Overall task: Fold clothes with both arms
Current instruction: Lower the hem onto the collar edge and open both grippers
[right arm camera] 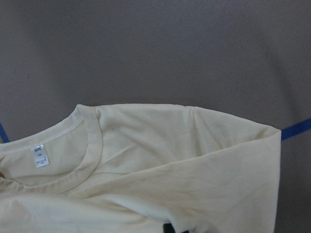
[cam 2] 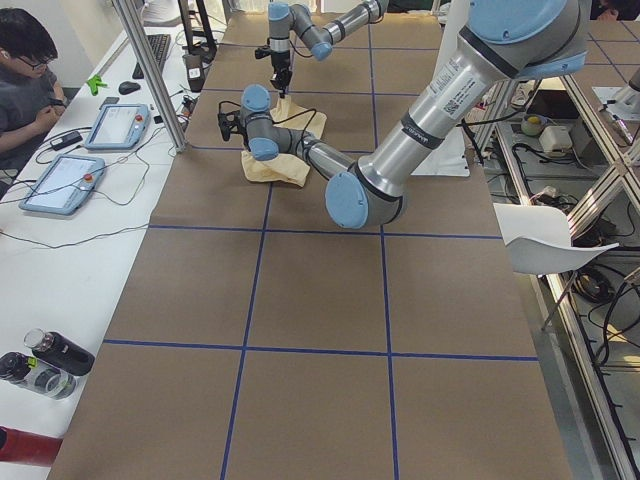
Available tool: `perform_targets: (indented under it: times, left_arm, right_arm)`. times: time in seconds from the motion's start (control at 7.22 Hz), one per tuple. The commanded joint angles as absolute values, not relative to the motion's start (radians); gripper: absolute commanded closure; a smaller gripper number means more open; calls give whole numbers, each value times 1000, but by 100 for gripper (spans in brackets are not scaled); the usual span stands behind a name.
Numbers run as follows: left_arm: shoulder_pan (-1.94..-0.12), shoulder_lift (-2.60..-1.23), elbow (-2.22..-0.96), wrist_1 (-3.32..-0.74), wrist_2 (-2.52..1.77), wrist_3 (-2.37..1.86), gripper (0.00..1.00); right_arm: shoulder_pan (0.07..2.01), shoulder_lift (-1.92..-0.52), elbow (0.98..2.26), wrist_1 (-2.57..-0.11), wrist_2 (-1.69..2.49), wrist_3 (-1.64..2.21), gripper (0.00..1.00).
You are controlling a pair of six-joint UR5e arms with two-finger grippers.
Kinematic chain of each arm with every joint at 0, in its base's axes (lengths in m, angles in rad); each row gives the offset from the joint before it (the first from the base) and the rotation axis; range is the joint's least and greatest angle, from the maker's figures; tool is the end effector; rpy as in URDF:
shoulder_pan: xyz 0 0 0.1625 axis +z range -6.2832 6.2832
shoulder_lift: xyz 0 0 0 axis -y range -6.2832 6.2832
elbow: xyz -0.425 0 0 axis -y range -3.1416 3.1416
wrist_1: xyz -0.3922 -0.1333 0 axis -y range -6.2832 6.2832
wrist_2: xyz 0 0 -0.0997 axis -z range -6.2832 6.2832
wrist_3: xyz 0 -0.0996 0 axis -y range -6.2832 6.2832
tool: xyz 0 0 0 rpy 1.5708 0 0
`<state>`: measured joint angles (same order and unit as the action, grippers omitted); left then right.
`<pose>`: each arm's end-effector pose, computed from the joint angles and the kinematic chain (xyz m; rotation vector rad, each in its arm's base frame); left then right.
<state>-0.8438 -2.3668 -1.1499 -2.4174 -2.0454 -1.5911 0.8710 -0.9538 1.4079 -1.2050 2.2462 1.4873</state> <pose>0.4568 -0.6456 0.2527 0.1008 1.2708 -0.4559 -0.4115 -0.5990 0.3172 -0.2047 -0.9977 0.4425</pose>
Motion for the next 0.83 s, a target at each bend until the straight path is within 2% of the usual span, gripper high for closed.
perform_targets:
  times: [0.0, 0.69]
  left_arm:
    - [-824, -2372, -1086, -2439, -2014, -1591, 100]
    - [-801, -2393, -1069, -2439, -1956, -1591, 100]
  right_arm:
    - [888, -951, 1345, -1158, 2244, 1486, 100]
    - [911, -948, 1299, -1157, 2241, 1470, 100]
